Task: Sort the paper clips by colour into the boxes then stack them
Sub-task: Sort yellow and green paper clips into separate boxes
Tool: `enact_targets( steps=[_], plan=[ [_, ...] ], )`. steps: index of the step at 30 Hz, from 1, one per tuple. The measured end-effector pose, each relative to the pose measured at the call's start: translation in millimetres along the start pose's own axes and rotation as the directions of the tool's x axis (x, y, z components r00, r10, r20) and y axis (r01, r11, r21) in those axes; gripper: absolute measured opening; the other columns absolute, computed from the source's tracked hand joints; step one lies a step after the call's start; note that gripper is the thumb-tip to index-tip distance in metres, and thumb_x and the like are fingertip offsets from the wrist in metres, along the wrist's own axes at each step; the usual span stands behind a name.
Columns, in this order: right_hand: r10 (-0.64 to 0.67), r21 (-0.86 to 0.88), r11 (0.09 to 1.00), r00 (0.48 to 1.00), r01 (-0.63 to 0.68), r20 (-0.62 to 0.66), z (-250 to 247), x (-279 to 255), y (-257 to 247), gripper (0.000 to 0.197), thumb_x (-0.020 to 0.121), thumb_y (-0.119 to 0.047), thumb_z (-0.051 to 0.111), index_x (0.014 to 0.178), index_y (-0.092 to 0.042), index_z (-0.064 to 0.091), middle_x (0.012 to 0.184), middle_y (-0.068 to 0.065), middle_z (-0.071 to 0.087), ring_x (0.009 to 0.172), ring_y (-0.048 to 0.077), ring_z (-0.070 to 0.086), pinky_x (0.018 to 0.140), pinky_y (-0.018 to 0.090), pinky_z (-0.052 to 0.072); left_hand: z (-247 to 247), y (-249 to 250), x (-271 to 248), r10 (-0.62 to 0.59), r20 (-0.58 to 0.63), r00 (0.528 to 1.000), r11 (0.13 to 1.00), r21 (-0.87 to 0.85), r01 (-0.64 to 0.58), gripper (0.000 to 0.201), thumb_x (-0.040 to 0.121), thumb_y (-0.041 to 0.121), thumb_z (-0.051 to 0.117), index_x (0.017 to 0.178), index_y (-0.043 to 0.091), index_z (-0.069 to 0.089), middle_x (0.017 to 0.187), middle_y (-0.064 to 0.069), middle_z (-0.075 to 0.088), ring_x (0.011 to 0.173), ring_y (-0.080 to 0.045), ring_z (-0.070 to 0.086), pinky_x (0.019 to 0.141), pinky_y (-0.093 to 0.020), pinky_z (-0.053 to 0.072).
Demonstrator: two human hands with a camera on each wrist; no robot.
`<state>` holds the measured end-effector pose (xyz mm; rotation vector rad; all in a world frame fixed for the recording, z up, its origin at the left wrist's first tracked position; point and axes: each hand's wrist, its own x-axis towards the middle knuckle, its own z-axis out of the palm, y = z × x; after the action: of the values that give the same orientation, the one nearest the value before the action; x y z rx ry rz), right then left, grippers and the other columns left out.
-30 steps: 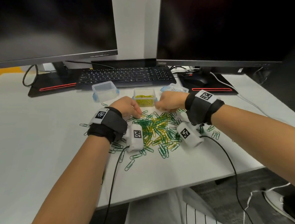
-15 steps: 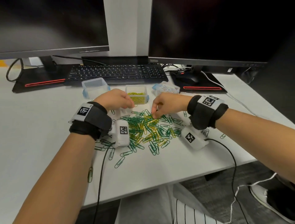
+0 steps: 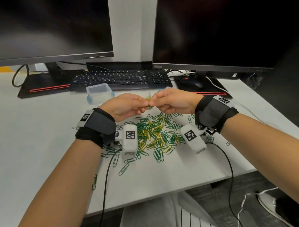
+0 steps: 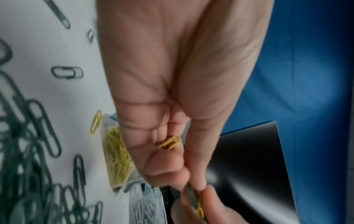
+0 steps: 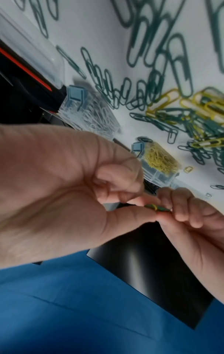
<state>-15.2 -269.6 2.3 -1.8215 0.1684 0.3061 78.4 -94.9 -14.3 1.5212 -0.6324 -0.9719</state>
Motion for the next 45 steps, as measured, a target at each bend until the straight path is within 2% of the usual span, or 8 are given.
enact_targets(
  steps=[5,13,18,24,28,34,39,45],
  plan=[
    [-0.019,0.259,0.964,0.988,0.058,-0.151,-6.2,3.0,3.7,0.013,0.089,-0.013,0.061,0.078,-0.017,0.057,0.064,-0.006,0.04,0.054,0.007,0.027,0.045,0.018,0.017,-9.8,-3.7,-0.4,0.002,-0.049,0.999,0.994,0.111,0.003,0.008,0.089,0.003,0.058,0.082,0.006,0.059,0.071,-0.005,0.055,0.059,-0.008,0.051,0.056,-0.011,0.048],
    [0.179,0.635,0.749,0.98,-0.19,0.082,7.6,15.1,7.6,0.028,0.095,-0.03,0.041,0.084,-0.008,0.054,0.073,0.005,0.047,0.053,0.009,0.036,0.04,0.015,0.028,-14.5,2.7,-2.1,0.186,-0.196,0.963,0.981,0.096,-0.17,0.023,0.098,0.005,0.044,0.09,0.004,0.065,0.079,-0.004,0.057,0.067,-0.01,0.049,0.062,-0.019,0.041],
    [0.169,0.669,0.702,0.969,-0.246,0.179,27.9,37.5,-11.1,0.052,0.098,-0.048,0.039,0.106,0.001,0.055,0.085,0.014,0.059,0.07,0.017,0.051,0.052,0.021,0.047,-3.6,9.6,-2.7,0.456,-0.111,0.883,0.884,0.171,-0.435,0.026,0.097,0.013,0.05,0.116,0.005,0.065,0.121,0.001,0.065,0.113,-0.004,0.06,0.09,-0.014,0.046],
    [0.156,0.813,0.58,0.987,-0.059,-0.039,22.2,48.7,-44.7,0.04,0.103,-0.031,0.031,0.086,-0.003,0.053,0.074,0.011,0.053,0.065,0.013,0.045,0.042,0.019,0.04,-14.8,11.9,0.0,0.338,-0.559,0.757,0.901,-0.041,-0.432,0.033,0.1,0.04,0.041,0.104,0.021,0.067,0.112,0.007,0.069,0.105,-0.004,0.063,0.091,-0.027,0.046],
    [0.043,0.654,0.725,0.935,0.214,-0.353,16.5,68.0,-48.6,0.038,0.103,-0.034,0.033,0.089,-0.009,0.057,0.078,0.007,0.054,0.065,0.015,0.052,0.062,0.024,0.045,-28.0,10.1,0.8,0.137,-0.567,0.812,0.952,-0.153,-0.267,0.016,0.095,0.026,0.053,0.095,0.016,0.066,0.092,0.002,0.069,0.085,-0.011,0.064,0.077,-0.024,0.048],
    [-0.02,0.387,0.905,0.927,0.175,-0.374,22.6,72.7,-39.1,0.038,0.104,-0.029,0.032,0.093,-0.011,0.064,0.092,0.007,0.068,0.091,0.02,0.065,0.093,0.033,0.042,-37.6,-2.5,0.9,0.022,-0.489,0.872,0.91,0.371,0.186,0.011,0.087,0.015,0.066,0.095,0.009,0.07,0.086,-0.007,0.06,0.067,-0.013,0.049,0.068,-0.025,0.045],
    [0.055,0.003,0.998,0.919,-0.059,-0.391,-1.0,36.8,-34.8,0.011,0.093,-0.013,0.055,0.09,-0.007,0.063,0.071,0.004,0.059,0.057,0.013,0.053,0.059,0.026,0.05,-30.9,-9.2,1.0,-0.001,-0.382,0.924,0.806,0.547,0.227,0.013,0.085,0.017,0.069,0.098,0.014,0.071,0.071,0.002,0.058,0.062,-0.015,0.046,0.059,-0.023,0.041],
    [0.203,-0.649,0.715,0.965,-0.261,-0.164,15.1,13.7,-8.9,0.038,0.081,-0.036,0.076,0.097,-0.004,0.066,0.079,0.006,0.069,0.056,0.012,0.063,0.053,0.019,0.054,-33.8,-15.8,5.6,-0.033,-0.356,0.934,0.74,0.62,0.262,0.016,0.078,0.011,0.076,0.093,0.018,0.072,0.077,0.0,0.061,0.062,-0.013,0.047,0.057,-0.023,0.039]
  ],
)
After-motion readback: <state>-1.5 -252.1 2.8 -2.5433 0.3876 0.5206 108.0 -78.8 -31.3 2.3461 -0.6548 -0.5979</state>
